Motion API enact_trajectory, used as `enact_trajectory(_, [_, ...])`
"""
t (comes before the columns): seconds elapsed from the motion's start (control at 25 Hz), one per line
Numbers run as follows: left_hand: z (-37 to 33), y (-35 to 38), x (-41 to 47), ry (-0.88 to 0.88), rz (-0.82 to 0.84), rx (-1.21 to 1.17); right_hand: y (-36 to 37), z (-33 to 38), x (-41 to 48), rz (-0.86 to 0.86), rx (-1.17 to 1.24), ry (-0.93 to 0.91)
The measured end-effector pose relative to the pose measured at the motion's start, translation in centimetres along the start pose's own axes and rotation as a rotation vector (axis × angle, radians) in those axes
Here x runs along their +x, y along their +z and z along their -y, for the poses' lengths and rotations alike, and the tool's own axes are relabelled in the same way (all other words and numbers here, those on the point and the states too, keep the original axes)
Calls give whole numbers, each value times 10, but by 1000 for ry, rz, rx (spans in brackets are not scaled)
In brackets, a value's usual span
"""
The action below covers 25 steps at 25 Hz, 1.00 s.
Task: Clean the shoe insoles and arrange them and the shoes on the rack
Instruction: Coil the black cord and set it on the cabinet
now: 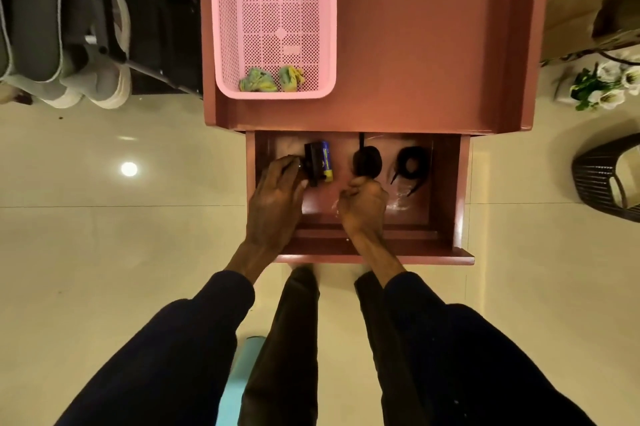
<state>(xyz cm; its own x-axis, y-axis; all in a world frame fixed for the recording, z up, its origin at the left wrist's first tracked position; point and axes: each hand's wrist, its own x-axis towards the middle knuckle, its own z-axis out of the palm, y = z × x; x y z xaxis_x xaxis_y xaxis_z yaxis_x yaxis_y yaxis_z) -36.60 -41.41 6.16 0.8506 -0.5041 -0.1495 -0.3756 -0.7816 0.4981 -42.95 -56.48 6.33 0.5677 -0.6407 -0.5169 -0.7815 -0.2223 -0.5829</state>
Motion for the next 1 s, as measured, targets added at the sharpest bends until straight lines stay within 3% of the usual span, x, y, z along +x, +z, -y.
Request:
enact_trajectory(0.08, [-11, -10, -21, 51, 29, -100, -14, -2, -9, 14, 10, -10])
enact_trajectory(0.16, [-20, -15, -45, 206, 159, -114, -28, -3, -19, 31, 16, -41])
enact_trajectory(0.28, [-26, -5, -62, 374, 332, 121, -53, -6, -28, 14, -1, -116])
enact_trajectory(0.4, [-31, 5, -55, 421, 183, 340, -80, -6, -34, -34, -29, -165])
enact_trajectory(0.68, [-45, 3, -28, 452, -134, 492, -120, -1, -34, -139, 88, -234])
enact_trajectory(1.0, [-93, -32, 86, 705, -107, 672, -133, 35, -15, -218, 214, -217])
